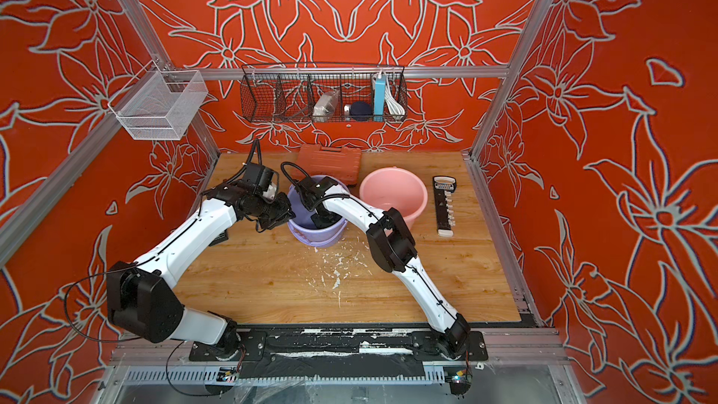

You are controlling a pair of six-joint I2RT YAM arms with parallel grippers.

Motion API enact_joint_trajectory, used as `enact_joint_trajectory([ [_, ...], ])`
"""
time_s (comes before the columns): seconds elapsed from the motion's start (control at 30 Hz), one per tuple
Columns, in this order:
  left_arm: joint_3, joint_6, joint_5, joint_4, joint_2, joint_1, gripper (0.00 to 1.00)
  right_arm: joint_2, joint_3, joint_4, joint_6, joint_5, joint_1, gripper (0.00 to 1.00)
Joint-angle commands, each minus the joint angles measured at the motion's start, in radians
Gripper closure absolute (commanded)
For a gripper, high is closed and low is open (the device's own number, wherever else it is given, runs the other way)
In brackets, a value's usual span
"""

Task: Wipe the inside of the bucket with a cloth
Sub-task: Wipe the dirt from the inside of the bucket.

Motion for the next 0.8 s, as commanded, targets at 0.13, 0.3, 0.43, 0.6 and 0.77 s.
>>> enact_joint_trajectory([
  [0.13, 0.003, 0.07, 0.075, -0.02, -0.021, -0.022, 1.0, 0.051, -0.01, 0.077, -0.016, -0.39, 0.026, 1.0],
  [0.3, 0.018, 0.087, 0.027, -0.042, 0.0, -0.021, 1.0, -0.099, -0.154, 0.302, -0.048, -0.723, 0.031, 1.0],
  [0.43, 0.04, 0.106, -0.023, -0.072, 0.008, -0.021, 1.0, -0.23, -0.265, 0.409, -0.073, -0.817, 0.024, 1.0],
  [0.6, 0.072, 0.134, -0.089, -0.119, 0.026, -0.021, 1.0, -0.308, -0.303, 0.341, -0.095, -0.646, -0.003, 1.0],
  [0.77, 0.081, 0.13, -0.107, -0.115, 0.034, -0.021, 1.0, -0.235, -0.178, 0.025, -0.168, -0.113, 0.021, 1.0],
])
